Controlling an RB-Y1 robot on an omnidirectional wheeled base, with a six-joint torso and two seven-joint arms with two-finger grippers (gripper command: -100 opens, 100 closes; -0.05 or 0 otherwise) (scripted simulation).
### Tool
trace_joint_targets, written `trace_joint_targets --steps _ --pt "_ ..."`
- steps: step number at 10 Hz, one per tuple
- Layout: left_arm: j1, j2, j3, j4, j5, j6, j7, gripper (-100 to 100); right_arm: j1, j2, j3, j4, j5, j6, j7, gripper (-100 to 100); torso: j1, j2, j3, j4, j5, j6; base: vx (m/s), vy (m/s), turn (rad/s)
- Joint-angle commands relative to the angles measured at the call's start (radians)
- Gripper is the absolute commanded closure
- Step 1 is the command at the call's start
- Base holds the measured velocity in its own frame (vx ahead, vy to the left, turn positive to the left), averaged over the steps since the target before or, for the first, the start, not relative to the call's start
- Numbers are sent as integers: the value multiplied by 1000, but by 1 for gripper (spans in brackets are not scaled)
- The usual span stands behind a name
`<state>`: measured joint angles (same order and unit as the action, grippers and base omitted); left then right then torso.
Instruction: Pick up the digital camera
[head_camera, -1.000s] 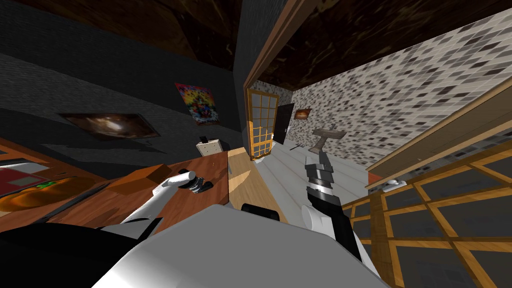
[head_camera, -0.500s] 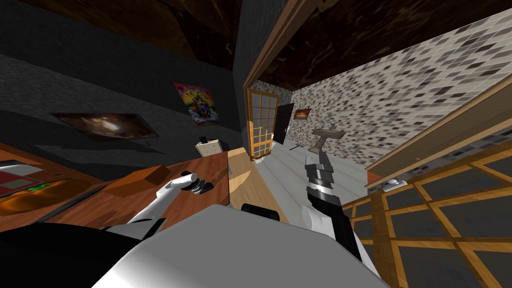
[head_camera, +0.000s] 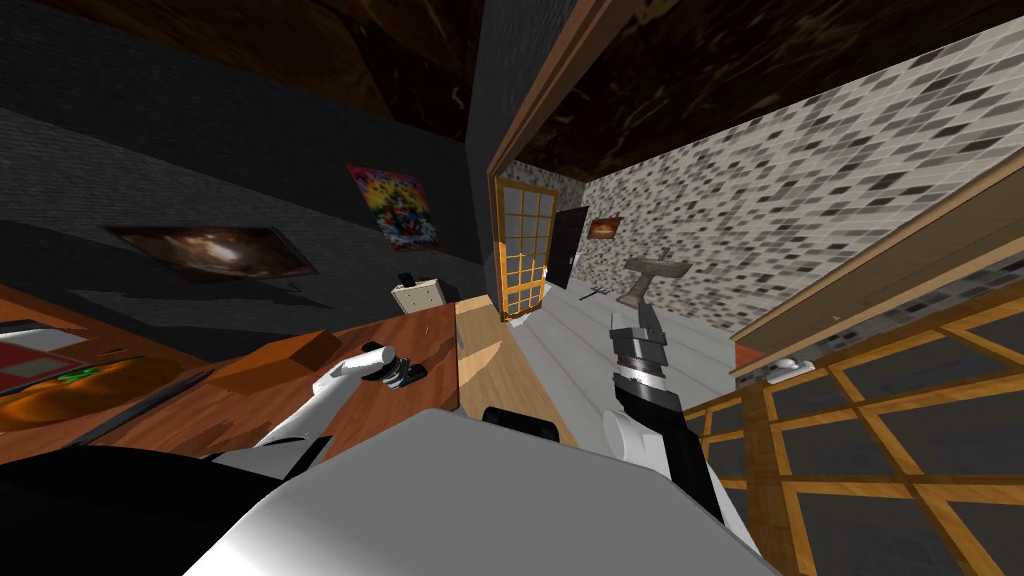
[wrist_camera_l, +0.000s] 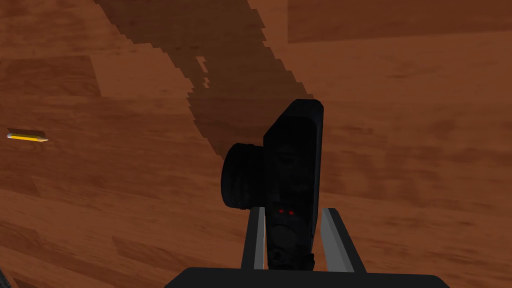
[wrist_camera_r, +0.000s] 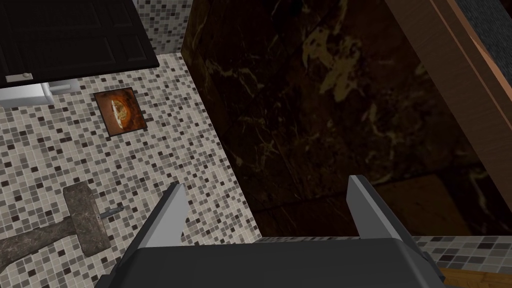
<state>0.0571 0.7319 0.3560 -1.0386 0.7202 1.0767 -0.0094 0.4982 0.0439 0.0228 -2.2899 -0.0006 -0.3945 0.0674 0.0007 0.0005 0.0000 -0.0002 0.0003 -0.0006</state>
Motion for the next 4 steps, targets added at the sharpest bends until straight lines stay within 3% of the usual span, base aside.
trace_joint_targets --steps 1,3,4 --pt "3 24 9 -18 16 31 -1 100 0 0 0 0 0 0 0 0 0 0 0 0 0 0 -13 -41 27" --pt "7 27 12 -26 19 33 -1 100 0 0 0 0 0 0 0 0 -4 2 1 1 -2 0 -14 -39 22" --pt "8 29 12 -29 20 38 0 0 0 0 0 0 0 0 0 0 -3 1 1 0 -1 0 0 0 0"
